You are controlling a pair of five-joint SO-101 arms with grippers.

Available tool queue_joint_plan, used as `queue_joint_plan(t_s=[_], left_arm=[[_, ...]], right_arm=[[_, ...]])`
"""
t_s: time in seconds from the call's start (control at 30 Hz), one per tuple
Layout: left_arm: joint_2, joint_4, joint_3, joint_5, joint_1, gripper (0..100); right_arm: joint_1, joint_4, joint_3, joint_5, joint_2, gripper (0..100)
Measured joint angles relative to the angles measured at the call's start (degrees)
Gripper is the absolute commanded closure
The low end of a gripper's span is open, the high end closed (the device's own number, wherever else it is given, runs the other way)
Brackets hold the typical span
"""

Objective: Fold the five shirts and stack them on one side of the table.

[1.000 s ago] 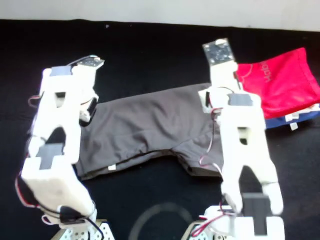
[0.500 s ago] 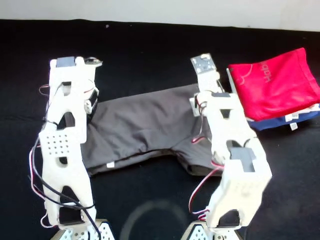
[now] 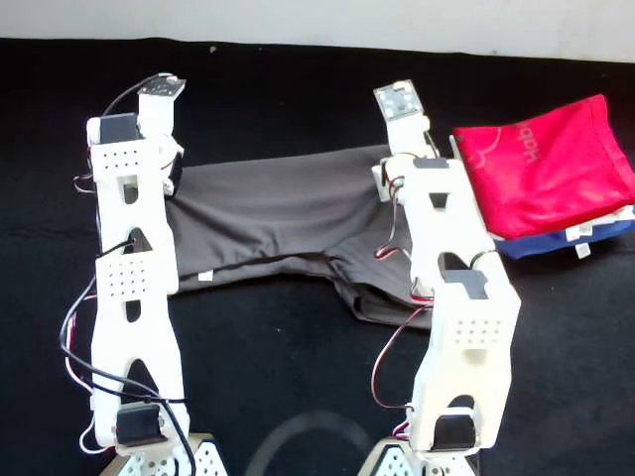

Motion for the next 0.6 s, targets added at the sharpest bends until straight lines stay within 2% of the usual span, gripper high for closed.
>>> queue_joint_plan(t_s=[0.13,0.37,0.47,0.6], left_arm=[[-2.5,3.7,0.0,-0.1,-0.2,99],[-12.3,4.9,2.1,0.2,-0.4,99],[-19.7,4.9,10.1,0.2,-0.4,99],[-32.5,4.9,29.5,0.2,-0.4,99]], right_arm=[[0.0,5.9,0.0,0.0,-3.9,99.1],[-0.4,15.8,0.0,0.0,-14.3,99.1],[-1.6,20.2,0.0,0.0,-18.2,99.1],[-3.8,27.5,0.0,0.0,-21.9,99.1]])
